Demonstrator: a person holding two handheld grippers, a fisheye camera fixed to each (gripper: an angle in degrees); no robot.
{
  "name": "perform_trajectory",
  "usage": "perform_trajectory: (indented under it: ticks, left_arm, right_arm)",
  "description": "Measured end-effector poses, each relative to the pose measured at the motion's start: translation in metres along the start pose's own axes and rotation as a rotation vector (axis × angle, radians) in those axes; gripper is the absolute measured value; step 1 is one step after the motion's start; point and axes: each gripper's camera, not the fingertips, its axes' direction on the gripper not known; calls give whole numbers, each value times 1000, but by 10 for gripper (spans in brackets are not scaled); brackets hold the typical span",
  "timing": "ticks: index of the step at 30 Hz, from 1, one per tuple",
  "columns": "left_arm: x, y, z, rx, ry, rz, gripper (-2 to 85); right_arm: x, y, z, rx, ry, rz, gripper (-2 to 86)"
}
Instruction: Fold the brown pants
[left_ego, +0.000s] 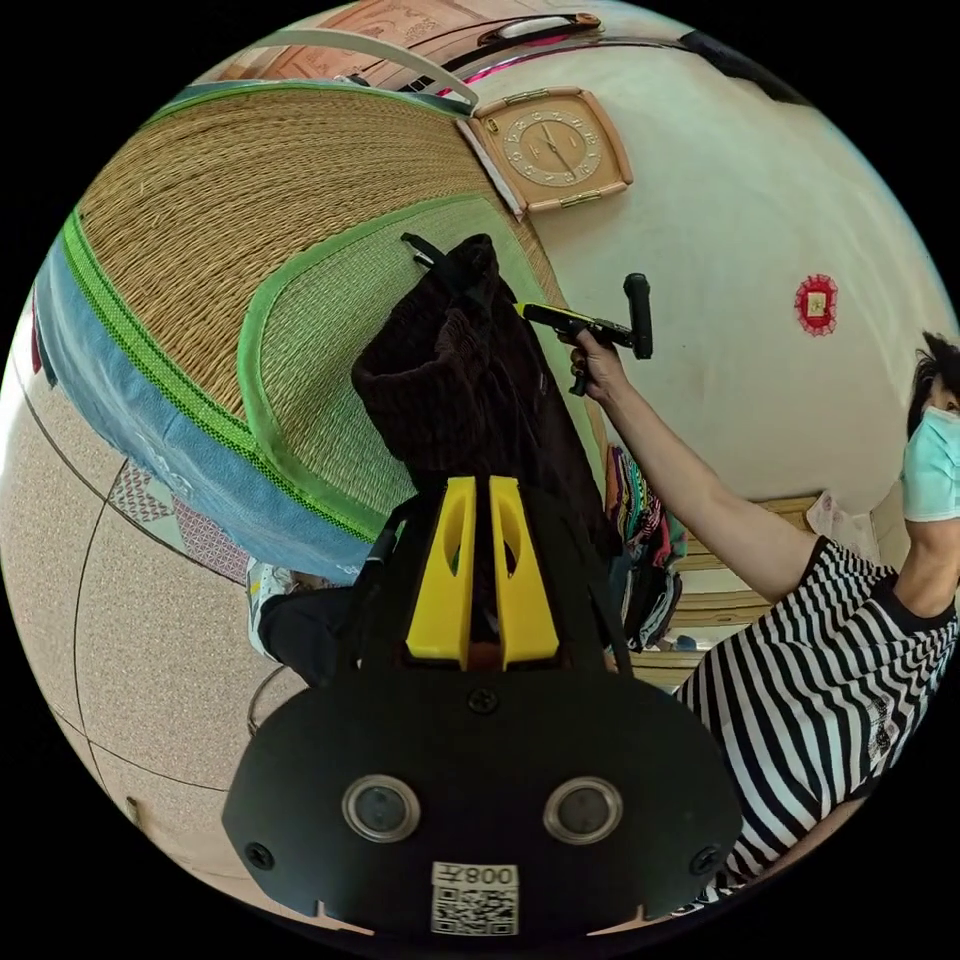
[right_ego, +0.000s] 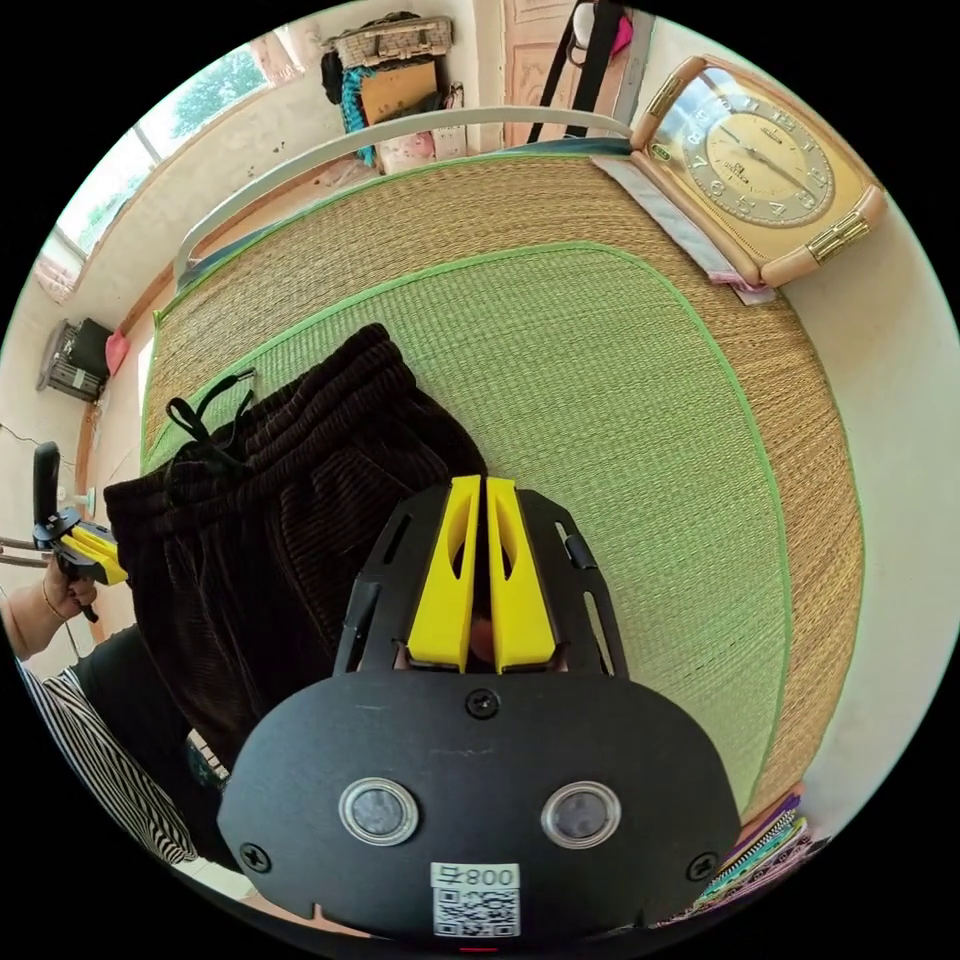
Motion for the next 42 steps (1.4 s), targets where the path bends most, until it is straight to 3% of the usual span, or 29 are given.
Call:
perform_trajectory:
  ticks: [12, 15, 19, 24, 35, 38, 42]
  left_arm:
    - [12, -35, -41, 238, 17, 255, 19]
    - [-20, -44, -34, 263, -54, 174, 20]
    - [-69, -37, 0, 185, -251, 29, 21]
    - [-77, -14, 46, 125, -165, 60, 31]
    - [14, -13, 311, -406, 27, 490, 69]
    - [38, 0, 388, -531, 21, 578, 70]
    - [58, 21, 467, -615, 20, 613, 68]
  right_arm:
    - [-5, -29, -179, 362, 142, 77, 0]
    - [-11, -71, -160, 299, 145, 83, 2]
    - [-10, -94, -98, 39, 246, 178, 0]
    - [8, -7, -109, 42, 164, 263, -1]
    - [15, 388, -180, -49, 0, 921, 79]
    - [3, 422, -188, -1, -44, 952, 88]
    - [-9, 401, -183, 23, -30, 857, 93]
